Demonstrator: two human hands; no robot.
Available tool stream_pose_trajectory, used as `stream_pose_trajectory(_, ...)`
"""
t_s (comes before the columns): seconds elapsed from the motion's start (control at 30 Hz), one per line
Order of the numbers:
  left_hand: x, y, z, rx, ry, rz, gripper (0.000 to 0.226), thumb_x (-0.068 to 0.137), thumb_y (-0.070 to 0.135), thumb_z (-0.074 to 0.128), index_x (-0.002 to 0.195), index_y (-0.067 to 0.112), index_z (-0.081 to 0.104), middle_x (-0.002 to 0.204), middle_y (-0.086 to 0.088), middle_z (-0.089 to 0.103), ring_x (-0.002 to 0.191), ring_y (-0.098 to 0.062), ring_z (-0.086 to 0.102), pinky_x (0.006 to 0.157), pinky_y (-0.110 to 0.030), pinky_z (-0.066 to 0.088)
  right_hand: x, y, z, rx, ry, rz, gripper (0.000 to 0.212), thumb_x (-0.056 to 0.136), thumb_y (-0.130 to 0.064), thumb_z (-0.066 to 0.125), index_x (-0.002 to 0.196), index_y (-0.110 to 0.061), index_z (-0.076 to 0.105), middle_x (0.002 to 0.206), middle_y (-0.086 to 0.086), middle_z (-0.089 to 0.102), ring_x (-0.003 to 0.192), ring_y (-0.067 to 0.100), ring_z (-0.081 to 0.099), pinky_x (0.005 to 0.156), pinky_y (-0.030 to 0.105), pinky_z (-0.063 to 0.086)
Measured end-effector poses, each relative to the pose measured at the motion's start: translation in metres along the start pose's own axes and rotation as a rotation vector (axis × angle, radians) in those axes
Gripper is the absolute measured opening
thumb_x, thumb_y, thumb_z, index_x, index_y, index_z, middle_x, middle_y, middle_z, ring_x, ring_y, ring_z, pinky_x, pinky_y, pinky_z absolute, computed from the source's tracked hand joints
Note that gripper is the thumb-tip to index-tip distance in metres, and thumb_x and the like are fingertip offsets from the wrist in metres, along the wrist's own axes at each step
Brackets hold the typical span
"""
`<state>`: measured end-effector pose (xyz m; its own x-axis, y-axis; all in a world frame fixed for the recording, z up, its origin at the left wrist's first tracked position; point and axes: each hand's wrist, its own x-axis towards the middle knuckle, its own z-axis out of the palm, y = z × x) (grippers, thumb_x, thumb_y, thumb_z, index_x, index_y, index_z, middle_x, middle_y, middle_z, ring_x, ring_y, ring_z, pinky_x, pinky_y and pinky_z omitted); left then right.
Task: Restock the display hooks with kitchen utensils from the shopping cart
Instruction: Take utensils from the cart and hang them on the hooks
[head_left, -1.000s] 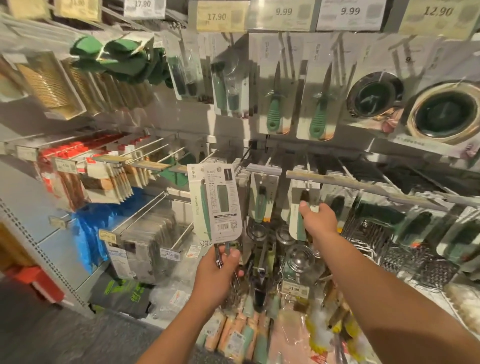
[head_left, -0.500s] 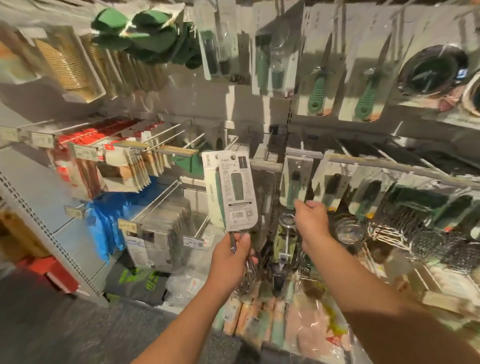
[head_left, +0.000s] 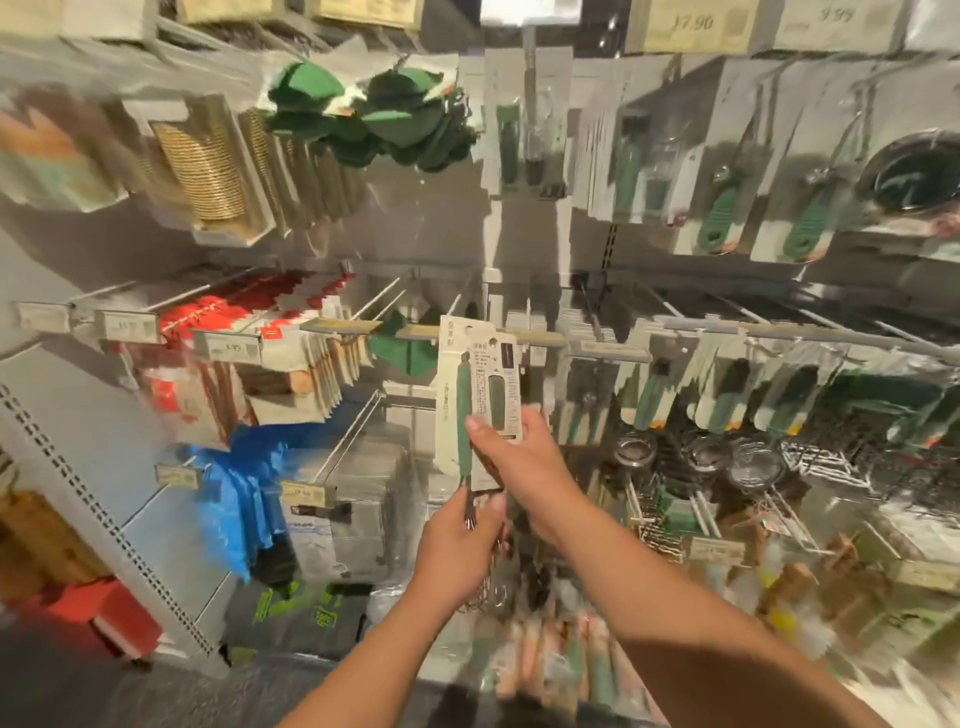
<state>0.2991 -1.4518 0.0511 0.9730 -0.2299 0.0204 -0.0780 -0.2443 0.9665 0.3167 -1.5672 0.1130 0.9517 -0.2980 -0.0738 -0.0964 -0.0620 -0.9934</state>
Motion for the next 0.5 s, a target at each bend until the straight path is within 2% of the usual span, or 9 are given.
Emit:
stream_pose_trajectory(0.07, 0.002, -0.001, -0.011, 0.019, -0.051, 0.003, 0.020, 0.106, 0.038, 0.053, 0.091, 0.030, 0.064, 0.084, 0.006, 0.076, 0.077, -0.006, 0.069, 0.069, -0.022, 0.049, 0.002, 0.001, 0.010, -0.011, 0.036, 0.023, 0.095, 0.065, -0.062, 0.086, 0.144, -0.026, 0.047, 0.134, -0.006, 0.066, 0.122, 0.016, 0.063, 0.108, 0.044, 0.049)
stream_pose_trajectory(0.17, 0.000, -0.004, -0.025, -0.066, -0.114, -0.033, 0.024, 0.107, 0.043, 0.048, 0.103, 0.032, 0.070, 0.095, 0.003, 0.078, 0.088, -0.016, 0.072, 0.083, -0.038, 0.056, 0.006, 0.003, 0.016, 0.005, 0.024, 0.073, 0.106, 0.061, -0.069, 0.079, 0.151, -0.029, 0.042, 0.148, -0.004, 0.057, 0.129, 0.017, 0.058, 0.102, 0.043, 0.053)
stream_pose_trajectory(0.23, 0.000, -0.007, -0.032, -0.145, -0.110, -0.070, 0.026, 0.109, 0.039, 0.047, 0.110, 0.029, 0.071, 0.095, -0.002, 0.077, 0.081, -0.015, 0.071, 0.078, -0.034, 0.056, 0.007, 0.002, 0.018, 0.055, -0.001, 0.131, 0.099, 0.072, -0.062, 0.072, 0.157, -0.026, 0.036, 0.153, -0.002, 0.050, 0.130, 0.017, 0.056, 0.100, 0.041, 0.053)
stream_pose_trajectory(0.27, 0.001, -0.007, -0.036, -0.193, -0.105, -0.087, 0.025, 0.109, 0.034, 0.047, 0.112, 0.025, 0.071, 0.093, -0.005, 0.075, 0.076, -0.013, 0.069, 0.072, -0.028, 0.056, 0.006, 0.000, 0.019, 0.121, -0.005, 0.162, 0.089, 0.079, -0.055, 0.069, 0.156, -0.023, 0.037, 0.146, 0.002, 0.053, 0.120, 0.017, 0.060, 0.094, 0.038, 0.055)
stream_pose_trajectory(0.33, 0.003, -0.005, -0.043, -0.242, -0.110, -0.089, 0.023, 0.110, 0.026, 0.047, 0.111, 0.019, 0.069, 0.090, -0.006, 0.072, 0.070, -0.010, 0.068, 0.062, -0.018, 0.051, 0.009, 0.000, 0.020, 0.225, -0.001, 0.214, 0.049, 0.094, -0.042, 0.059, 0.134, -0.015, 0.054, 0.119, 0.006, 0.061, 0.094, 0.016, 0.062, 0.076, 0.031, 0.057)
stream_pose_trajectory(0.37, 0.004, -0.004, -0.047, -0.241, -0.108, -0.084, 0.023, 0.110, 0.024, 0.047, 0.110, 0.019, 0.070, 0.089, -0.006, 0.072, 0.069, -0.010, 0.068, 0.060, -0.015, 0.049, 0.011, 0.001, 0.021, 0.250, -0.005, 0.232, 0.036, 0.099, -0.039, 0.054, 0.123, -0.013, 0.060, 0.113, 0.005, 0.062, 0.092, 0.017, 0.062, 0.075, 0.032, 0.057)
stream_pose_trajectory(0.43, 0.007, -0.004, -0.053, -0.239, -0.102, -0.070, 0.024, 0.110, 0.021, 0.048, 0.107, 0.020, 0.071, 0.088, -0.006, 0.072, 0.070, -0.011, 0.069, 0.061, -0.013, 0.049, 0.014, 0.001, 0.025, 0.263, -0.001, 0.262, 0.038, 0.103, -0.042, 0.048, 0.117, -0.012, 0.067, 0.115, 0.006, 0.069, 0.097, 0.021, 0.066, 0.082, 0.040, 0.058)
stream_pose_trajectory(0.5, 0.011, -0.004, -0.059, -0.245, -0.079, -0.071, 0.023, 0.109, 0.020, 0.049, 0.108, 0.018, 0.072, 0.089, -0.008, 0.073, 0.071, -0.013, 0.069, 0.063, -0.014, 0.050, 0.012, -0.001, 0.029, 0.265, -0.040, 0.282, 0.049, 0.104, -0.052, 0.046, 0.114, -0.012, 0.073, 0.103, 0.007, 0.076, 0.086, 0.023, 0.070, 0.090, 0.044, 0.054)
